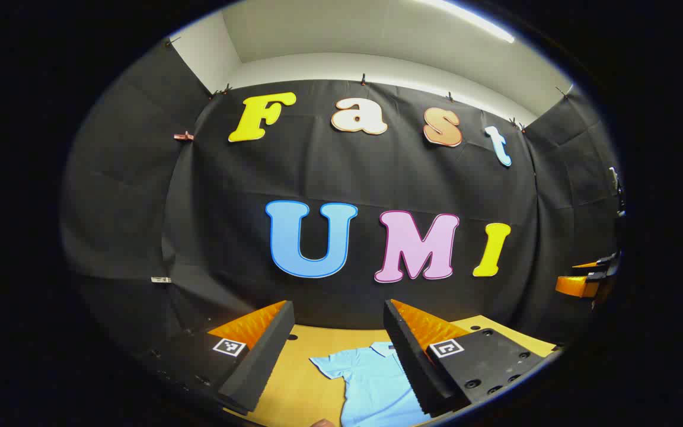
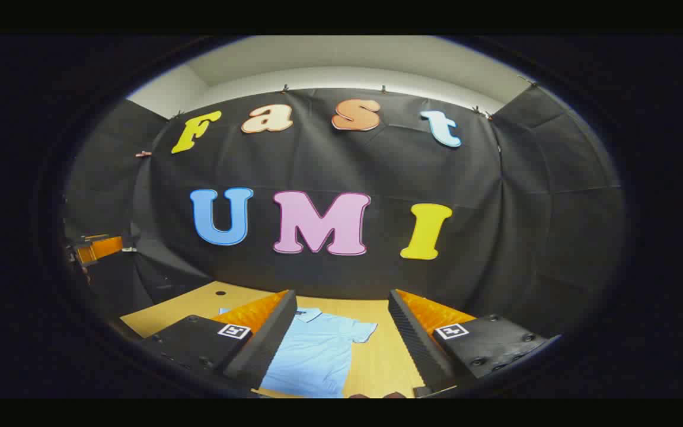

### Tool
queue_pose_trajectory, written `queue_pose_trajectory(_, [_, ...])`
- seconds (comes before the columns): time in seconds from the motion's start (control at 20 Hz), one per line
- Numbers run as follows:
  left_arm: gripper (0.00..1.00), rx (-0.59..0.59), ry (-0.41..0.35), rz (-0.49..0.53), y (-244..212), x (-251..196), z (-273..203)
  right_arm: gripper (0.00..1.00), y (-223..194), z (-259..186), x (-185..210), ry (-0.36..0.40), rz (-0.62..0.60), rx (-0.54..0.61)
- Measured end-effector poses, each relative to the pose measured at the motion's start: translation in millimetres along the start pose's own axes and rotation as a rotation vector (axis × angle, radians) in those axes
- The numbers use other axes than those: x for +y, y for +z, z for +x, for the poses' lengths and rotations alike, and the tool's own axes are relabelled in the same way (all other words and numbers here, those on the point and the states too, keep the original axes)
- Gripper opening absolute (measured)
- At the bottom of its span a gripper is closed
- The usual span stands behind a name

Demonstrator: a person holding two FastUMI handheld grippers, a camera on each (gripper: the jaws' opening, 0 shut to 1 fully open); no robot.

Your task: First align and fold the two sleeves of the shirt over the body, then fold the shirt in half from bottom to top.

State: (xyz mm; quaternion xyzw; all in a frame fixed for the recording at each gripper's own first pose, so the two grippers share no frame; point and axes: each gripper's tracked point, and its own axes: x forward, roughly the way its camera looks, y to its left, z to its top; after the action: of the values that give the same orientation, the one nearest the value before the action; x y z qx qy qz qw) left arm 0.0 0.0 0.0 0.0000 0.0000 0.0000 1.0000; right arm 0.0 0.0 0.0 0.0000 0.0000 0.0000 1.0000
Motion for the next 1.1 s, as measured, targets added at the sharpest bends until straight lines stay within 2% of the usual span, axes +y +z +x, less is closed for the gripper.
queue_pose_trajectory(0.3, [0.96,-0.010,-0.044,0.007,3.0,-8.7,5.5,0.97,3.5,-4.2,-13.9,-0.046,-0.004,0.001])
queue_pose_trajectory(0.95, [0.96,-0.014,-0.026,0.027,6.0,5.5,-9.6,0.97,-1.3,-0.7,-7.5,-0.051,-0.009,0.004])
queue_pose_trajectory(1.0, [0.92,-0.009,-0.025,0.020,2.8,7.5,-10.6,0.97,-1.6,0.7,-7.4,-0.052,-0.007,0.008])
queue_pose_trajectory(1.05, [0.96,-0.007,-0.021,0.014,3.2,10.4,-10.8,0.97,-2.0,1.9,-6.5,-0.052,-0.008,0.010])
queue_pose_trajectory(1.1, [0.96,-0.006,-0.016,0.012,2.1,14.0,-11.0,0.97,-1.7,2.6,-6.3,-0.053,-0.012,0.010])
